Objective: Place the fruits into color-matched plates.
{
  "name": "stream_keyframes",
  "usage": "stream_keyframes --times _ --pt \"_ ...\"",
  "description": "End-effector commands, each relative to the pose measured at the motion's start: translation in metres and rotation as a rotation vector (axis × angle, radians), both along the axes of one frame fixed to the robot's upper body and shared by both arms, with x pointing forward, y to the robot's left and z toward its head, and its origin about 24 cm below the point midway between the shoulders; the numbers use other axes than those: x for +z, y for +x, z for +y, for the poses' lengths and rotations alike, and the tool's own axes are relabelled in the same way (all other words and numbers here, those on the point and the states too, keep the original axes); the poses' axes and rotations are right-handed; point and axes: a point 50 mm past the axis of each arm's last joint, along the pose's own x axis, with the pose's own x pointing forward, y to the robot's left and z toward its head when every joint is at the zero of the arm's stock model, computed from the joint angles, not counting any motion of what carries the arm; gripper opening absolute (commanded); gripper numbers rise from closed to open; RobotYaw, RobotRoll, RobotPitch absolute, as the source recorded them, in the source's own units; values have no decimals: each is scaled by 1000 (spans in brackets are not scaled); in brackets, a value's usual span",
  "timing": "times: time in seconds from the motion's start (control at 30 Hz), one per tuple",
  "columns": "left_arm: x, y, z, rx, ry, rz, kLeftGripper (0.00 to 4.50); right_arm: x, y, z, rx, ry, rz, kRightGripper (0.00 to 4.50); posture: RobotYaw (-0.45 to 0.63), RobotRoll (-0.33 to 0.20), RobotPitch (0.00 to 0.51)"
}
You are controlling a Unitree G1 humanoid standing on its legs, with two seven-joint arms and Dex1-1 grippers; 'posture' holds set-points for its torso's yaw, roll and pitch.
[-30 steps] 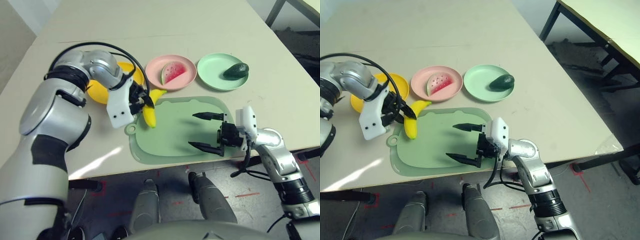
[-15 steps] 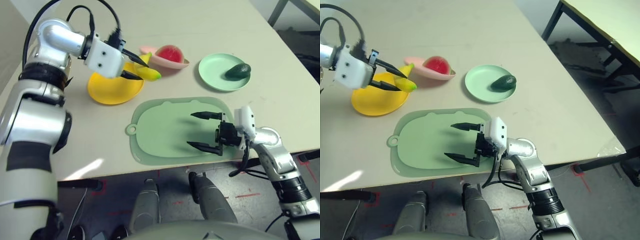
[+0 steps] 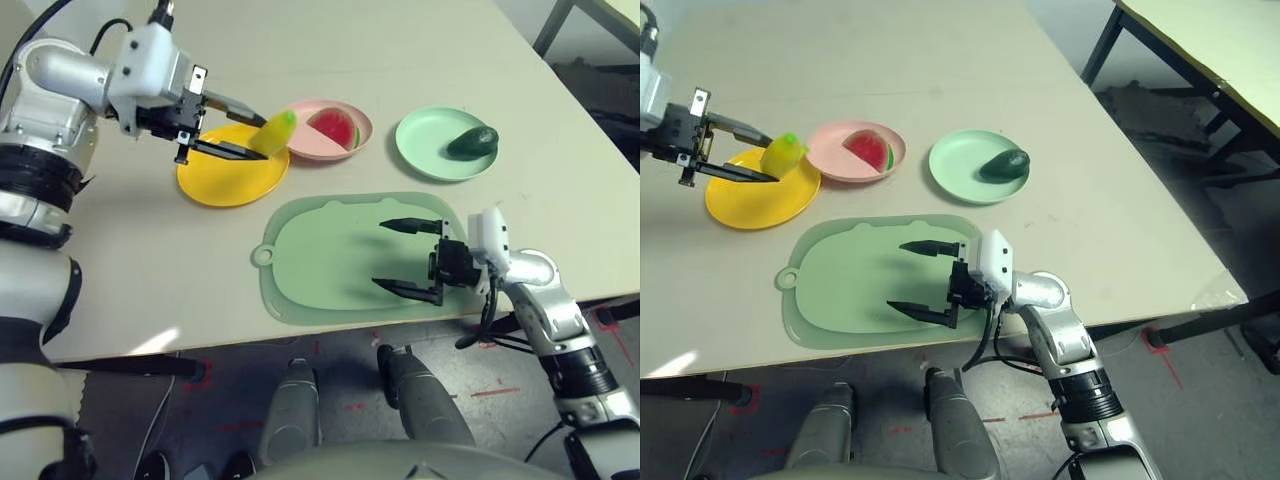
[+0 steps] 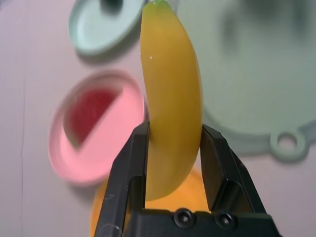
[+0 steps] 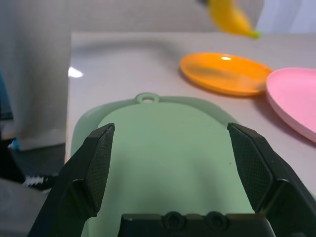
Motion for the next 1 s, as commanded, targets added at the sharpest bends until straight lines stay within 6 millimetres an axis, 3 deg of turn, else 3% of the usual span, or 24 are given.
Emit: stream_keyframes --times 0.03,0.27,0.67,0.97,1.0 --pt "-12 -2 21 93 131 -20 1542 3 0 -3 -66 64 -2 4500 -111 0 197" --pt "-37 4 32 209 229 -67 1542 7 -4 -6 -196 136 5 4500 -103 0 208" --pt "-80 23 15 253 298 -151 1542 -3 -19 -6 -230 93 24 4500 -178 0 223" --pt "-80 21 21 274 304 -173 4476 -3 -15 -12 -258 86 25 4500 -164 0 226" --pt "-80 20 22 274 302 -172 4476 -3 -13 -12 -259 86 26 4500 -164 0 226"
